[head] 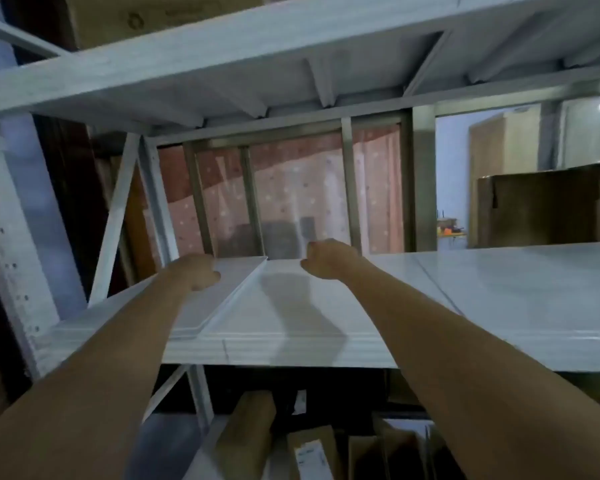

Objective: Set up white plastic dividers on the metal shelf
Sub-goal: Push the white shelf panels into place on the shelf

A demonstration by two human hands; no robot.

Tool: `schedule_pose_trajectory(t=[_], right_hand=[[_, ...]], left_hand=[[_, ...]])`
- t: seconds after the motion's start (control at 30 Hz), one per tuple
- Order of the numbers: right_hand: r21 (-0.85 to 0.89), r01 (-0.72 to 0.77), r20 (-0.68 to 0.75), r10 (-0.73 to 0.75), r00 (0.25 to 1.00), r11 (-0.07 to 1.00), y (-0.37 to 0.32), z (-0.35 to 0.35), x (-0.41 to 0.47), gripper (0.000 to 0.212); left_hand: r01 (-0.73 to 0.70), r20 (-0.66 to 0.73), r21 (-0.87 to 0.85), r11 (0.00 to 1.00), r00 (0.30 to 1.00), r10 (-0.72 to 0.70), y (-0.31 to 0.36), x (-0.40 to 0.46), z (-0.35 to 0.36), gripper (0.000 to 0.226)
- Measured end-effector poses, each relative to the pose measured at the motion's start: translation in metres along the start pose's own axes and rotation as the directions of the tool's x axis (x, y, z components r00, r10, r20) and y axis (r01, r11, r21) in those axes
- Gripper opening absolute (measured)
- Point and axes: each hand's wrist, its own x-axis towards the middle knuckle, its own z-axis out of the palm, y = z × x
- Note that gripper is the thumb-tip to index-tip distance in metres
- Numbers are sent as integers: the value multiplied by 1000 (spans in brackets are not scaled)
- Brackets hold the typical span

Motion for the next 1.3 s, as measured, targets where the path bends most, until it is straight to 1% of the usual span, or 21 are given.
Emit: schedule_pose_trajectory(t=[0.07,0.13,0.2,0.27,0.33,0.37,0.43,0.5,0.63,0.7,0.73,0.8,0.83,0.9,0.93,1.0,1.1,1.17,1.23,1.3], right_hand=[[62,6,15,-7,1000,998,-35,11,13,48],[73,26,62,-30,998,997,-66,23,30,48],[87,39,107,-48,993,995,-92,36,48,45],[122,41,93,-52,994,992,-115,41,56,36],[155,48,78,-61,995,987,-132,46,61,23],[170,43,77,-57,995,984,-138,50,63,17],[203,10,82,-27,996,979,-144,58,66,22],[218,-18,104,-5,995,976,-148,64,65,17],[295,-78,99,51,994,952,-149,72,63,12],[380,-132,121,93,988,915,-149,70,63,10],[445,-174,140,123,982,878,-146,69,63,10],[596,-258,176,190,966,761,-140,68,65,8],[663,-287,186,219,958,691,-137,68,64,6],[777,-312,184,276,943,547,-130,73,62,19],[808,-320,177,314,933,495,-127,76,60,25],[844,-321,161,368,916,430,-122,78,57,27],[849,-325,157,388,908,417,-114,73,56,21],[842,-305,122,396,910,444,-107,65,57,26],[837,-285,83,408,909,466,-99,58,58,26],[845,-266,50,427,903,463,-87,52,58,22]], left_hand=[[61,24,10,998,998,-61,-22,8,-3,56],[120,62,17,993,991,-121,-41,18,-12,59],[155,147,11,988,977,-155,-54,26,-10,61],[182,215,-2,983,961,-177,-64,28,-8,63],[196,252,-41,980,951,-180,-70,31,-2,62],[208,269,-70,976,946,-182,-72,30,2,60],[225,290,-126,966,940,-181,-73,25,10,57],[218,295,-168,961,942,-162,-72,26,19,56],[242,349,-160,957,921,-175,-65,32,25,59],[242,332,-134,961,925,-186,-55,26,17,54],[244,306,-131,961,932,-194,-50,25,16,49],[260,267,-166,951,941,-210,-47,27,15,45],[271,289,-199,942,935,-208,-45,27,13,48],[279,333,-250,927,924,-188,-39,26,5,55],[275,340,-255,927,923,-180,-35,24,0,55],[251,330,-268,930,931,-156,-33,23,-7,49],[234,304,-304,923,943,-138,-35,22,-11,42],[229,265,-319,920,953,-146,-41,26,-9,43],[223,201,-283,933,965,-170,-48,25,-5,45],[230,130,-252,940,971,-202,-60,26,3,44]])
